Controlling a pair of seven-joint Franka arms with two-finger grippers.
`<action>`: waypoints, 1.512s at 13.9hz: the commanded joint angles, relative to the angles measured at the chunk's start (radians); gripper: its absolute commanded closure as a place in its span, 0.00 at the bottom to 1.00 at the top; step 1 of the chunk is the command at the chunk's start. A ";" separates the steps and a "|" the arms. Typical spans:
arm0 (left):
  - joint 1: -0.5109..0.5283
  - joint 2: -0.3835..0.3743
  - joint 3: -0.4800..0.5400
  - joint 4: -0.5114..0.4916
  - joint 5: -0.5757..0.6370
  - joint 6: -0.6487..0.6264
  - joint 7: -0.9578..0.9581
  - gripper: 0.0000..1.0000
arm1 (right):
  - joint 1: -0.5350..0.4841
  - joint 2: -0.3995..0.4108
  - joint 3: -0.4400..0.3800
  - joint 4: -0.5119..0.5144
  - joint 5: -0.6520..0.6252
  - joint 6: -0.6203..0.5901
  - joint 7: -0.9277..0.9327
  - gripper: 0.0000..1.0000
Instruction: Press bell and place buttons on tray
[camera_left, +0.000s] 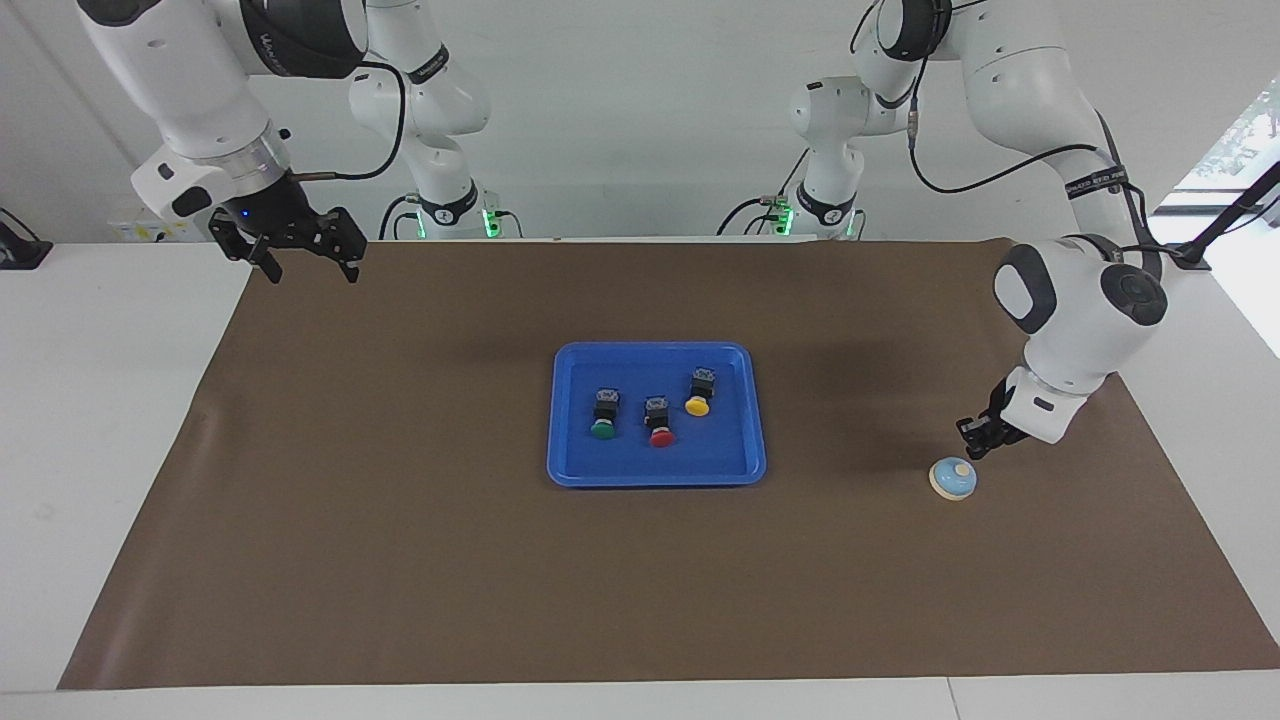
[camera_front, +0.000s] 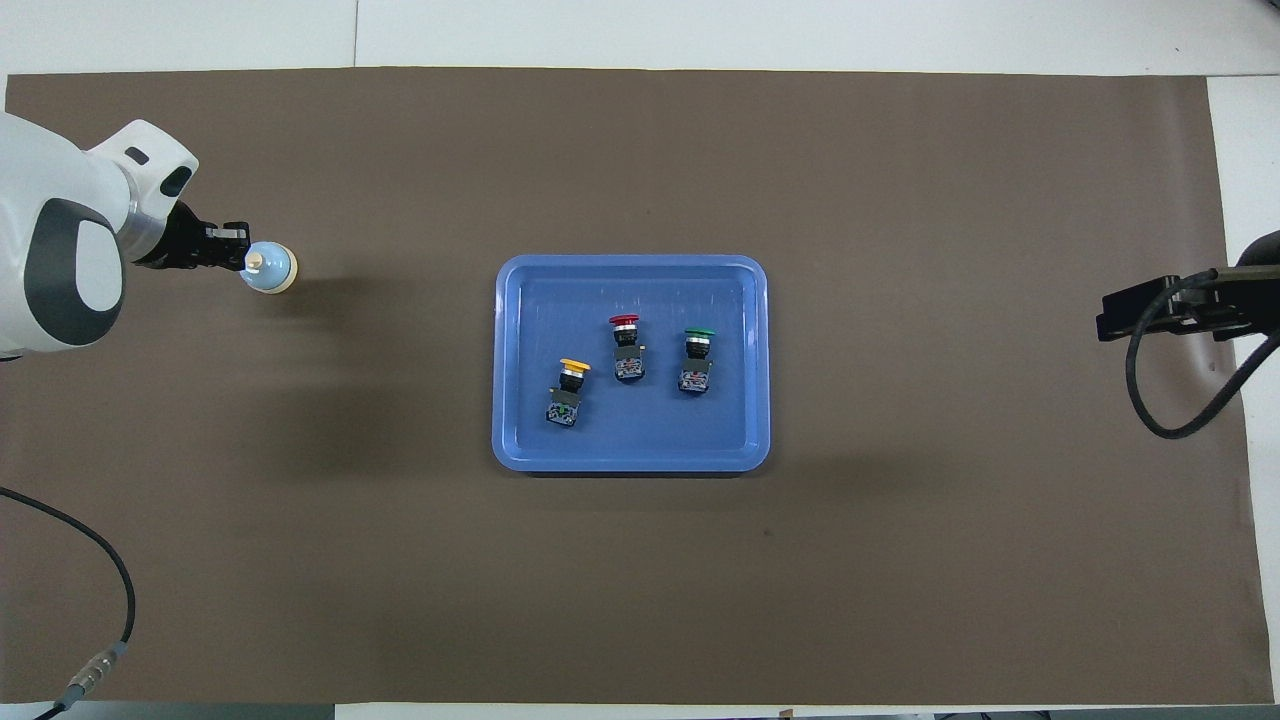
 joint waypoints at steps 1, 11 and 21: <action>-0.012 0.021 0.008 0.007 -0.019 0.033 -0.024 1.00 | -0.016 -0.018 0.012 -0.020 -0.003 0.014 -0.022 0.00; -0.031 0.038 0.011 -0.075 -0.015 0.145 -0.034 1.00 | -0.016 -0.019 0.012 -0.020 -0.003 0.014 -0.022 0.00; -0.012 -0.241 0.021 0.053 -0.012 -0.304 -0.039 0.87 | -0.016 -0.019 0.012 -0.020 -0.003 0.014 -0.022 0.00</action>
